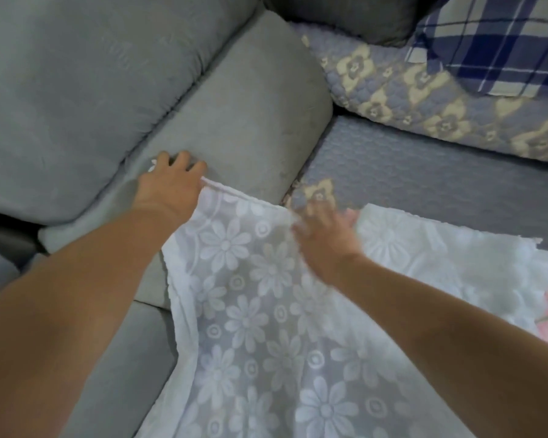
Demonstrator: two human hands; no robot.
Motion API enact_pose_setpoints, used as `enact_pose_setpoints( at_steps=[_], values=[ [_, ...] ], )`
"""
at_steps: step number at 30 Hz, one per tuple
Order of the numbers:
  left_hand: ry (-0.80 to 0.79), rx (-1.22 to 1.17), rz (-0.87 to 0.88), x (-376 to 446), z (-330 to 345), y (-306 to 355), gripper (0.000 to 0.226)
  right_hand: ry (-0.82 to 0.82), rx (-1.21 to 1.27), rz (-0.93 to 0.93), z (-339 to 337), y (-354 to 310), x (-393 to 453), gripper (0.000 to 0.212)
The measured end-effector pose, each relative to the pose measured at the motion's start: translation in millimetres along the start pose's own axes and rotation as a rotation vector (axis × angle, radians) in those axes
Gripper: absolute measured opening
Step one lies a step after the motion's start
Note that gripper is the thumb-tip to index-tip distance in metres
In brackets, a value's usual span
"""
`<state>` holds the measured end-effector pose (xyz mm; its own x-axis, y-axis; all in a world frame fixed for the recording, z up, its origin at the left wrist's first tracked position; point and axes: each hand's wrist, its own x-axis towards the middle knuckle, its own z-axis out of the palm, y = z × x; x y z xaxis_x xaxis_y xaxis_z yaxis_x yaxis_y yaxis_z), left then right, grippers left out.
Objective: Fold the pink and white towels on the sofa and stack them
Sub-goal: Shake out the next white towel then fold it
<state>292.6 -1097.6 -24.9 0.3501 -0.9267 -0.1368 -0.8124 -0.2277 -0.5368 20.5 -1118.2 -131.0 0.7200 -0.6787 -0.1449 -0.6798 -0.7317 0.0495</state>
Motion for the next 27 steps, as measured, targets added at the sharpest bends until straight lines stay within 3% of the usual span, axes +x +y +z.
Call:
enact_pose_setpoints(
  at_steps=[2, 3, 6, 9, 10, 12, 14, 18, 20, 24, 27],
  values=[
    [0.005, -0.015, -0.023, 2, 3, 0, 0.036, -0.027, 0.054, 0.306, -8, 24, 10, 0.059],
    [0.006, -0.021, -0.034, 2, 4, 1, 0.037, 0.009, 0.06, 0.322, -13, 27, 11, 0.06],
    [-0.024, -0.032, -0.057, 6, 4, 8, 0.037, 0.186, 0.136, 0.086, -34, 10, 2, 0.055],
    [-0.069, -0.033, -0.095, 14, -4, 14, 0.039, 0.094, 0.098, -0.418, -32, -22, -10, 0.054],
    [-0.083, -0.021, -0.106, 16, -6, 17, 0.042, 0.064, -0.001, -0.456, -20, -23, -7, 0.055],
    [-0.107, -0.007, -0.126, 18, -7, 22, 0.047, 0.013, -0.049, -0.049, -3, -5, 4, 0.056],
    [-0.135, 0.014, -0.142, 18, -6, 25, 0.049, -0.021, 0.134, 0.338, 0, 22, -1, 0.058],
    [-0.127, -0.058, -0.178, 15, -1, 26, 0.044, 0.343, 0.413, 0.284, -6, 32, -91, 0.048],
    [-0.085, -0.064, -0.184, 17, 3, 28, 0.042, 0.426, 0.545, 0.314, 0, 30, -166, 0.041],
    [-0.096, -0.143, -0.232, 12, 12, 37, 0.072, 0.453, 0.648, 0.628, 48, 58, -313, 0.031],
    [0.058, -0.111, -0.038, -20, -1, 93, 0.063, 0.297, 0.605, 0.803, 92, 82, -388, 0.052]
  ],
)
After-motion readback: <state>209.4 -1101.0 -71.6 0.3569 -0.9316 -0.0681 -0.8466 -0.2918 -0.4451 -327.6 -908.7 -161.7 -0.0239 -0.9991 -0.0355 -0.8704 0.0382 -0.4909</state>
